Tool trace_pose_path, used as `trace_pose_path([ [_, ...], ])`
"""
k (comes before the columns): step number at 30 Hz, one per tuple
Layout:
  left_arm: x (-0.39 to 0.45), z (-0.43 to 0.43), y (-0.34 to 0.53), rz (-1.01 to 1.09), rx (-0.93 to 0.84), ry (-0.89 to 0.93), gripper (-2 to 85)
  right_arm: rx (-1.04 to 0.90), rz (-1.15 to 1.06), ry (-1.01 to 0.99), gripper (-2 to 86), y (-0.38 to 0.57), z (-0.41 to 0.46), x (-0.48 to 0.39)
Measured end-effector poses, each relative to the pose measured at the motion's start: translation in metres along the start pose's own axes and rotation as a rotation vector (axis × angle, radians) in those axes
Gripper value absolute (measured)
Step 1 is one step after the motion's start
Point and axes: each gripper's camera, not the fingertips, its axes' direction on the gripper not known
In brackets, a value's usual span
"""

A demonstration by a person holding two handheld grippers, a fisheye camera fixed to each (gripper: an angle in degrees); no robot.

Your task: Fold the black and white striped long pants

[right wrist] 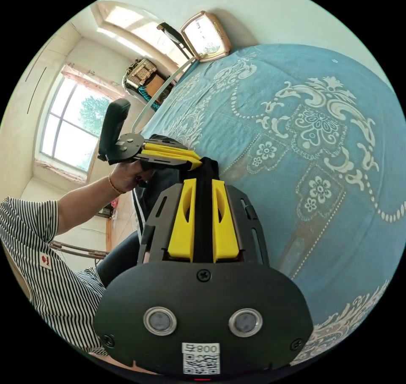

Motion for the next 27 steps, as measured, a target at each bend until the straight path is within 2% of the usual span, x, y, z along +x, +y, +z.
trace_pose_path([
  [10,-0.005,0.034,0.064,0.0,0.154,0.069,1.8,-0.049,-0.073,-0.105,3.4,-0.039,0.058,-0.037],
  [16,-0.006,0.055,0.073,0.011,0.185,0.065,1.8,0.085,-0.143,-0.051,6.5,-0.069,0.04,-0.062],
  [18,-0.007,0.06,0.072,0.016,0.193,0.068,1.9,0.065,-0.18,-0.035,7.2,-0.085,0.045,-0.066],
  [20,-0.008,0.069,0.071,0.018,0.195,0.062,2.1,-0.012,-0.197,-0.132,7.1,-0.104,0.063,-0.069],
  [23,-0.009,0.076,0.068,0.019,0.198,0.063,2.6,-0.06,-0.186,-0.154,4.6,-0.117,0.082,-0.073],
  [27,-0.011,0.08,0.064,0.03,0.212,0.081,4.1,-0.051,-0.18,-0.168,1.8,-0.126,0.088,-0.083],
])
